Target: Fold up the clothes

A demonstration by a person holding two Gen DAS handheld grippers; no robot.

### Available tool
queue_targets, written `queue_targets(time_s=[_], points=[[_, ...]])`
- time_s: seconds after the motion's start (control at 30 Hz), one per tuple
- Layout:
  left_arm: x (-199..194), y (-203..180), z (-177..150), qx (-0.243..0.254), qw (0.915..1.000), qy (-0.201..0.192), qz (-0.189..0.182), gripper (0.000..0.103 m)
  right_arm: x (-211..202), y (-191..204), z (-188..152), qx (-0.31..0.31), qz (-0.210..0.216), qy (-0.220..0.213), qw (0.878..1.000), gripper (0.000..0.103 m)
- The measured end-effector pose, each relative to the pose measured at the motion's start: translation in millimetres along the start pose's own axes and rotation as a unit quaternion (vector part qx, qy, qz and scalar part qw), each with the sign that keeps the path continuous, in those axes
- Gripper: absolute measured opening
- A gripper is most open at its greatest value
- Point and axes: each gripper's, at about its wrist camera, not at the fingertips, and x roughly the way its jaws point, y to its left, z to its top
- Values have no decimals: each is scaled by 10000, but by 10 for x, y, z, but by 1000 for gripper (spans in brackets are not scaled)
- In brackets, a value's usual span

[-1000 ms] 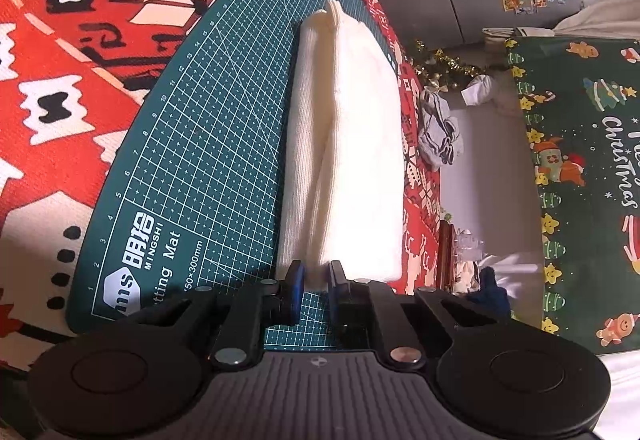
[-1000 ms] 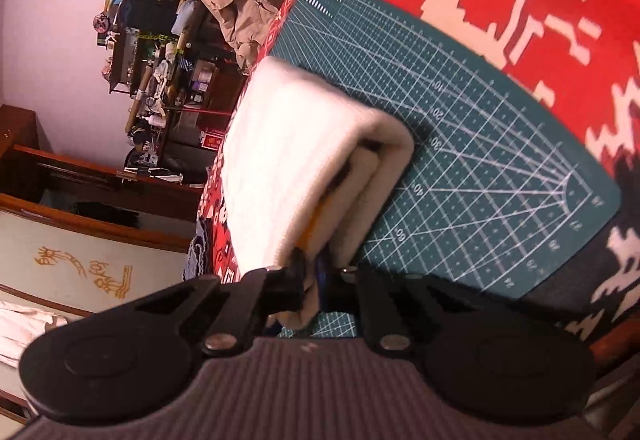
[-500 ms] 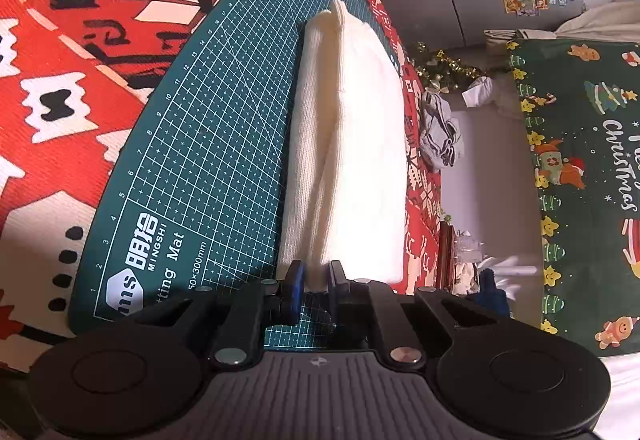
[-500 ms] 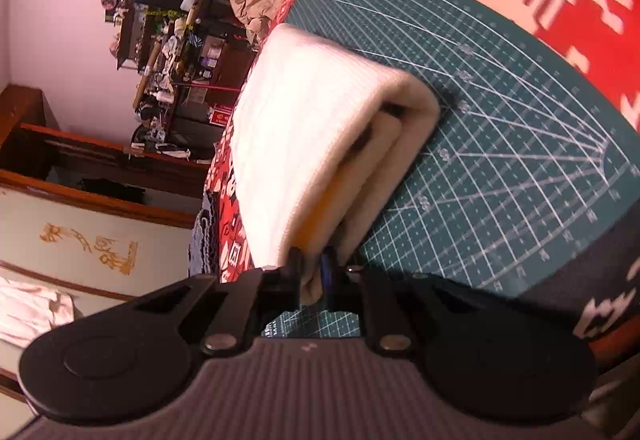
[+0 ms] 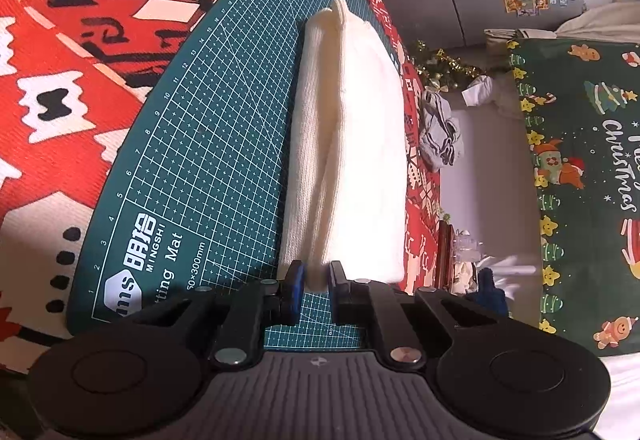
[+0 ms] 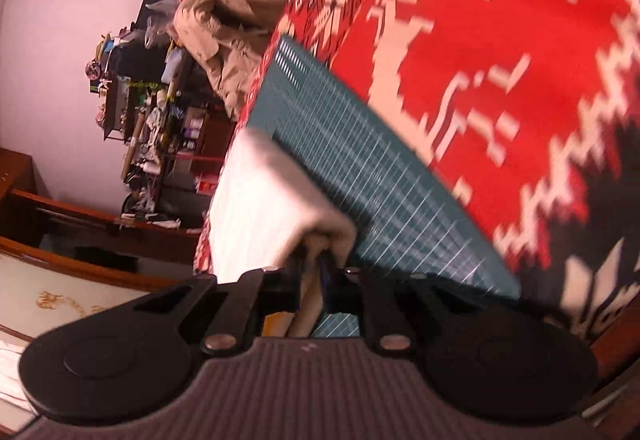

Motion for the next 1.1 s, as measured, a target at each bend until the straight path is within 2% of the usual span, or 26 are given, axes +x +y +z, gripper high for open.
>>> queue_targets(time_s=[0.13, 0.27, 0.3, 0.4, 0.5, 0.63, 0.73, 0.83, 1.1], points=[[-11, 3, -2, 50, 10000, -10, 16, 11, -149, 3, 76, -156, -86, -118, 9998, 9], [-23, -54, -8, 232, 9997, -23, 40, 11, -377, 87, 40, -418, 121, 142, 9990, 10], [-19, -62, -7, 254, 9997, -23, 42, 11, -391, 107, 12, -415, 254, 269, 9985, 11], [-2, -57, -8, 251, 9997, -20, 51, 11, -306, 153, -46, -344, 285, 366, 9983, 20], [-5, -43, -14, 232, 9997, -30, 50, 11, -212, 199, -101, -272, 282, 439, 9983, 21], [-9, -43, -27, 285, 9995, -70, 66, 10, -87, 261, -174, -176, 280, 535, 9980, 20], [-17, -41, -32, 337, 9994, -79, 71, 10, 6, 306, -230, -104, 277, 608, 9977, 10], [-19, -29, -27, 334, 9994, -64, 58, 10, 100, 352, -285, -32, 275, 680, 9973, 10], [-12, -13, -22, 288, 9996, -36, 15, 10, -161, 106, 86, 285, 48, -41, 9996, 10]])
